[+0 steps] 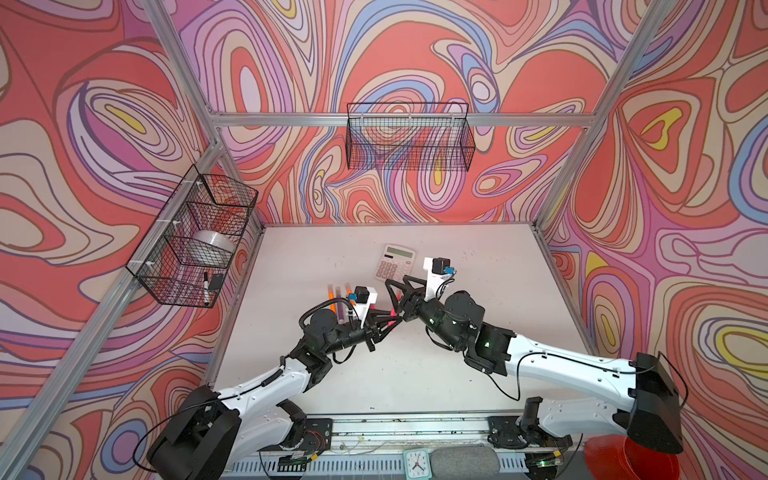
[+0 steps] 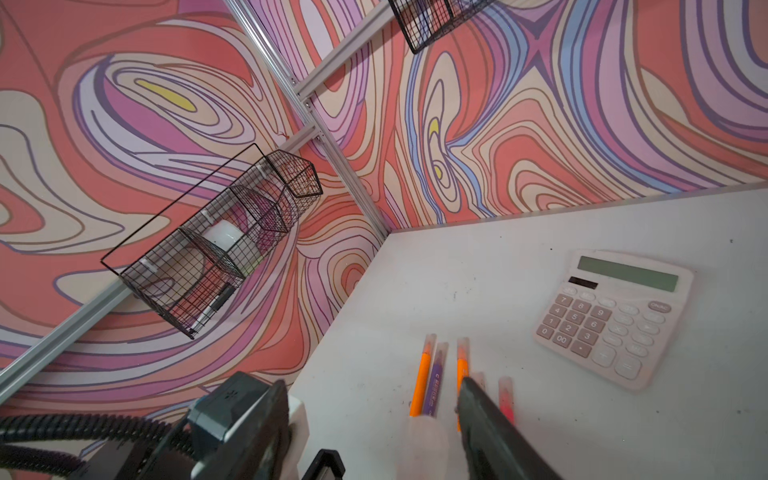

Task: Insert the pens into the pen caps

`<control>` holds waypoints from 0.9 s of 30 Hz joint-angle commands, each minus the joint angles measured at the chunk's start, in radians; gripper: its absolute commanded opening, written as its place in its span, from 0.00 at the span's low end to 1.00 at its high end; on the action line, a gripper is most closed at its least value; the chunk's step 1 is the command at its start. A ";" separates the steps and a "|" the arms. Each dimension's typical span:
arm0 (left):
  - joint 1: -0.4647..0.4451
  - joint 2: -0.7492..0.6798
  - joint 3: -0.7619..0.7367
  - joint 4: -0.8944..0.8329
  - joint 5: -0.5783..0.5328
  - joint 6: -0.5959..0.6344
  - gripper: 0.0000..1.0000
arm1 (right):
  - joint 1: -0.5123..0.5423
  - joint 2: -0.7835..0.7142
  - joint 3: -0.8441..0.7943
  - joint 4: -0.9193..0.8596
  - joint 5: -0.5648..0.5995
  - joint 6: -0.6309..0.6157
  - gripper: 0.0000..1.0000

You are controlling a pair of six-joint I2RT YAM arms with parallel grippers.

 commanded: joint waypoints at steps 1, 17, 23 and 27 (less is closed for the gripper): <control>0.001 -0.011 0.010 0.030 0.014 0.016 0.00 | -0.018 0.025 0.039 -0.102 0.024 0.036 0.65; 0.001 -0.021 0.009 0.016 0.009 0.021 0.00 | -0.020 -0.009 -0.043 -0.005 -0.143 -0.046 0.39; 0.001 -0.017 0.009 0.030 0.019 0.012 0.00 | 0.003 -0.005 -0.065 -0.007 -0.146 -0.093 0.29; 0.001 -0.016 0.008 0.028 0.014 0.016 0.00 | 0.018 0.006 -0.051 -0.035 -0.111 -0.120 0.30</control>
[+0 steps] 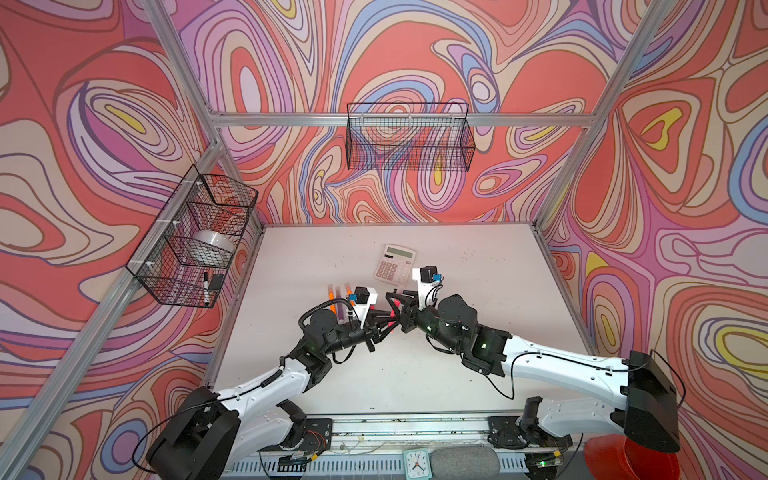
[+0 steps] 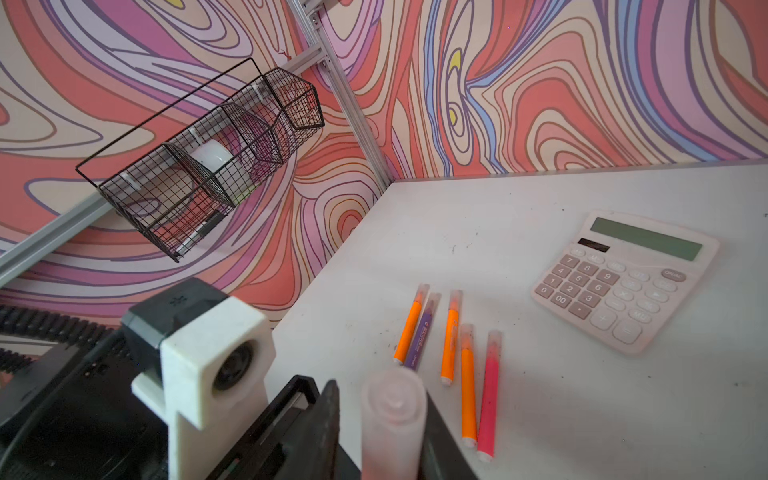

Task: Insert the pens into the pen caps

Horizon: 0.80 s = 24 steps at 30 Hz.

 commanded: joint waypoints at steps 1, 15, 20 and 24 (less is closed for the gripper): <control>0.001 -0.009 0.009 0.028 0.013 0.007 0.00 | 0.016 -0.001 0.007 -0.010 0.017 -0.039 0.34; -0.001 -0.007 0.016 0.013 0.020 0.018 0.00 | 0.014 -0.070 0.063 -0.079 0.124 0.005 0.52; -0.001 -0.019 0.015 0.001 0.007 0.026 0.00 | 0.007 -0.033 0.086 -0.086 0.117 0.033 0.47; -0.002 -0.019 0.014 -0.001 0.006 0.028 0.00 | 0.007 -0.025 0.087 -0.074 0.104 0.041 0.41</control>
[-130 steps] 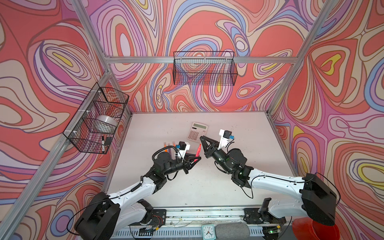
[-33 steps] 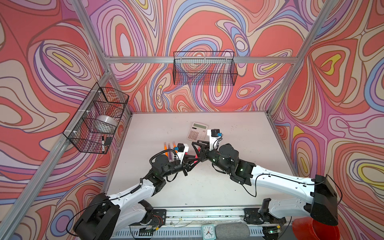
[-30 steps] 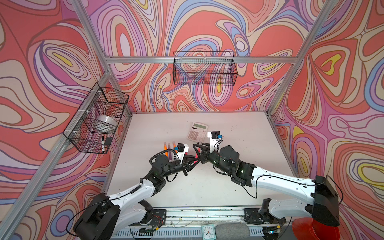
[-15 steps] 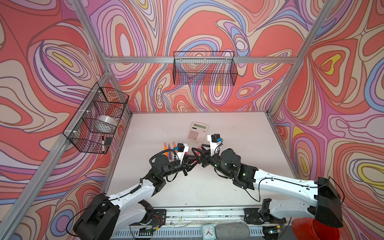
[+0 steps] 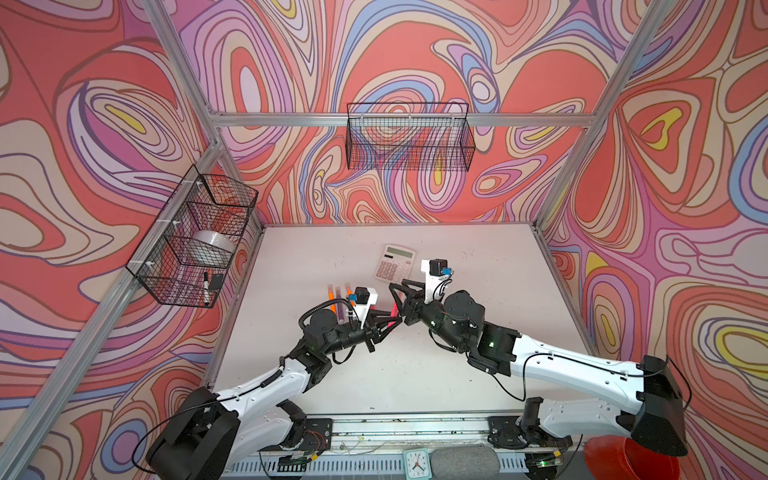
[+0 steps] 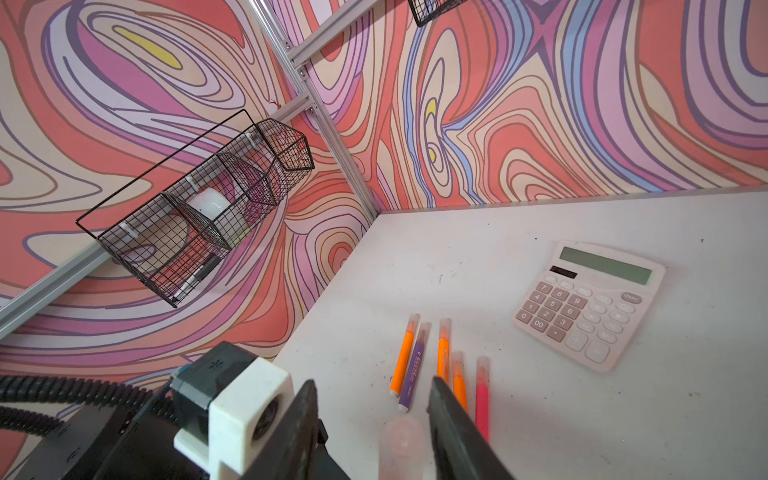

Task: Insert the pens into the pen caps

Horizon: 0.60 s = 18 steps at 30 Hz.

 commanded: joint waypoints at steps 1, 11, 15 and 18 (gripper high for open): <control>-0.002 -0.015 0.013 0.013 0.002 0.017 0.00 | -0.004 0.016 0.022 -0.007 -0.004 0.016 0.41; -0.002 -0.021 0.015 0.008 0.002 0.018 0.00 | -0.004 0.024 0.026 -0.010 -0.022 0.023 0.20; -0.002 -0.023 0.012 0.002 -0.015 0.020 0.00 | -0.005 0.025 0.029 -0.022 -0.044 0.021 0.04; -0.002 -0.027 0.022 -0.013 -0.029 0.018 0.00 | 0.002 0.031 0.017 -0.037 -0.089 0.025 0.00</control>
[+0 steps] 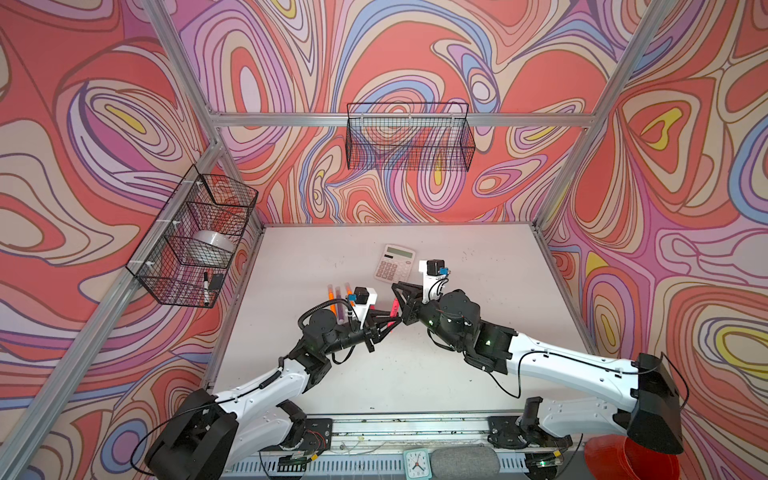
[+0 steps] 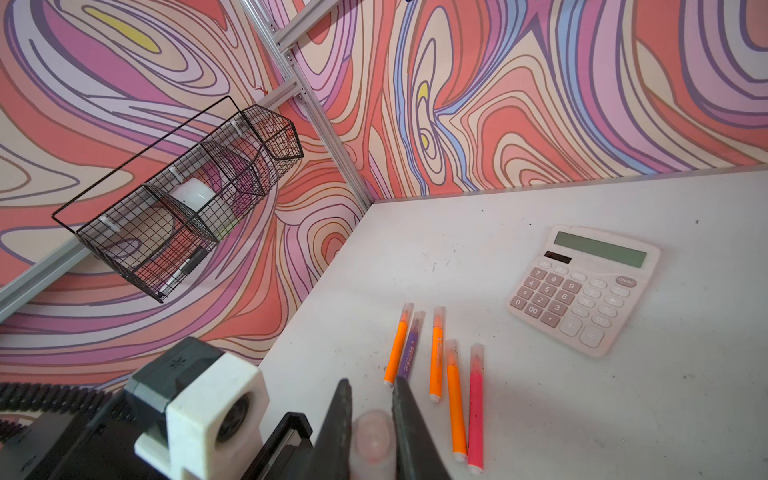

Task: Insert the pens into the pen caps

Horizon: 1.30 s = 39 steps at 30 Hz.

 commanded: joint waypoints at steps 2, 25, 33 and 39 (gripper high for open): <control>-0.002 -0.028 0.032 -0.017 -0.051 0.019 0.00 | 0.023 0.008 -0.010 -0.021 -0.076 0.006 0.00; 0.044 0.034 0.525 -0.127 -0.256 -0.002 0.00 | 0.160 -0.088 -0.271 0.113 -0.157 -0.049 0.00; 0.076 0.020 0.625 -0.198 -0.312 0.086 0.00 | 0.226 -0.071 -0.288 0.128 -0.179 -0.034 0.00; 0.138 0.018 0.690 -0.234 -0.285 0.090 0.00 | 0.257 -0.062 -0.295 0.121 -0.178 -0.026 0.00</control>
